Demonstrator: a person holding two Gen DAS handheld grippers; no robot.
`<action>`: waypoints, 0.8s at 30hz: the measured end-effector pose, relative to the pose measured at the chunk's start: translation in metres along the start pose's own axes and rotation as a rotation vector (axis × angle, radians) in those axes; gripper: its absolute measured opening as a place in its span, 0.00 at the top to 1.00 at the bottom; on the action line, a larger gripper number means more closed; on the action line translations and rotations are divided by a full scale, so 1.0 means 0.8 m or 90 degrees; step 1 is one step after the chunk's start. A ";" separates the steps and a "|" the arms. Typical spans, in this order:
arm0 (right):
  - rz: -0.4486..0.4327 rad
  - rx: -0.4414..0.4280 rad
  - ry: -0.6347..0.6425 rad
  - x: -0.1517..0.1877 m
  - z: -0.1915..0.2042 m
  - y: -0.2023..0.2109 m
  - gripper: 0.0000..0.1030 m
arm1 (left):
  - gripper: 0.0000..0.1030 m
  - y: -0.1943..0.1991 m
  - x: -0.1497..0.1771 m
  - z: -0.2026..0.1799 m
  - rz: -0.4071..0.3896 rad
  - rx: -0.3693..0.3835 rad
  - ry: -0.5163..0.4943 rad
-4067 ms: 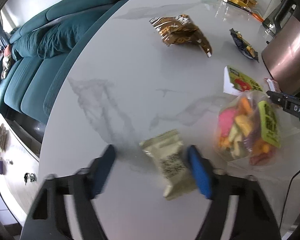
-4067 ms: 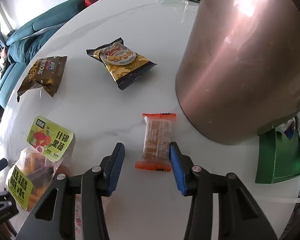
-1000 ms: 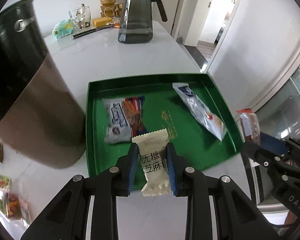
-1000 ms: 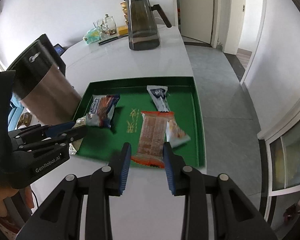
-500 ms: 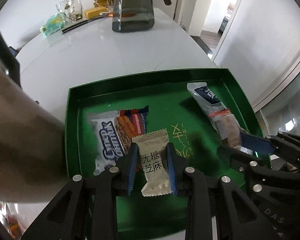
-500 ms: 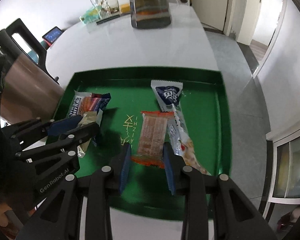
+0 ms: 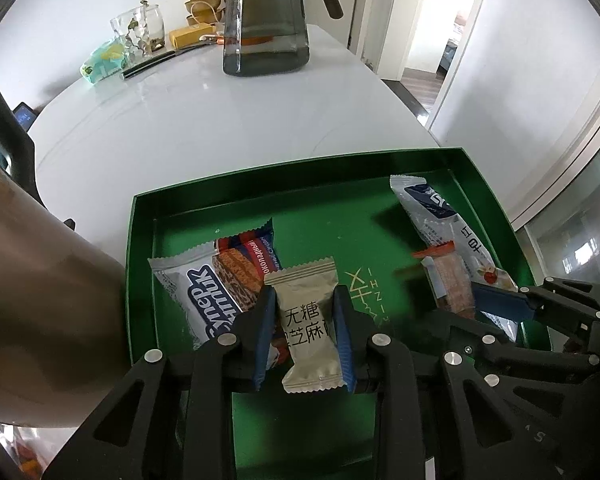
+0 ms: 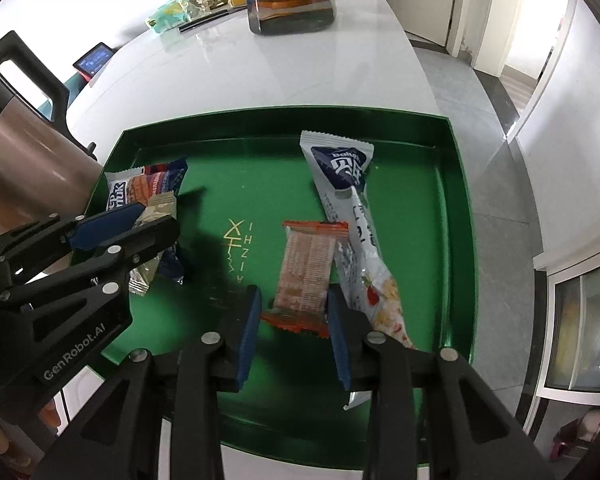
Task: Organize snacks
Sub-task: 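Open both tools to drop the sesame packet and wafer bar into the tray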
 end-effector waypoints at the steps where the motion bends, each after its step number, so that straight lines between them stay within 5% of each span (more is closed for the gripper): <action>1: -0.001 -0.002 -0.002 -0.001 -0.001 0.000 0.98 | 0.76 -0.001 -0.002 0.001 0.002 0.001 0.002; 11: -0.023 0.005 -0.026 -0.003 -0.008 0.014 0.96 | 0.75 0.000 -0.002 0.003 0.012 -0.002 0.016; 14: -0.027 -0.003 -0.036 -0.005 -0.011 0.018 0.80 | 0.75 0.002 0.001 -0.001 0.016 0.006 0.010; 16: -0.026 -0.009 -0.039 -0.005 -0.013 0.020 0.77 | 0.68 0.003 0.002 -0.002 0.017 0.007 0.012; 18: -0.028 -0.006 -0.041 -0.006 -0.013 0.023 0.77 | 0.48 0.007 0.004 -0.003 0.012 0.008 0.013; 20: -0.034 -0.007 -0.046 -0.008 -0.014 0.026 0.74 | 0.45 0.010 0.004 -0.001 0.007 0.004 0.016; 24: -0.047 -0.016 -0.063 -0.013 -0.016 0.035 0.50 | 0.37 0.015 0.004 0.006 0.005 0.001 0.027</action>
Point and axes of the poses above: each gripper's, at about its wrist camera, not at the fingertips, and y roughly against the way its jaws point, z to its left, x to its underside, the point moved 1 cm from there along -y, roughly the way its jaws point, and after that the axes turned 3 degrees about -z, right-handed, at the moved point
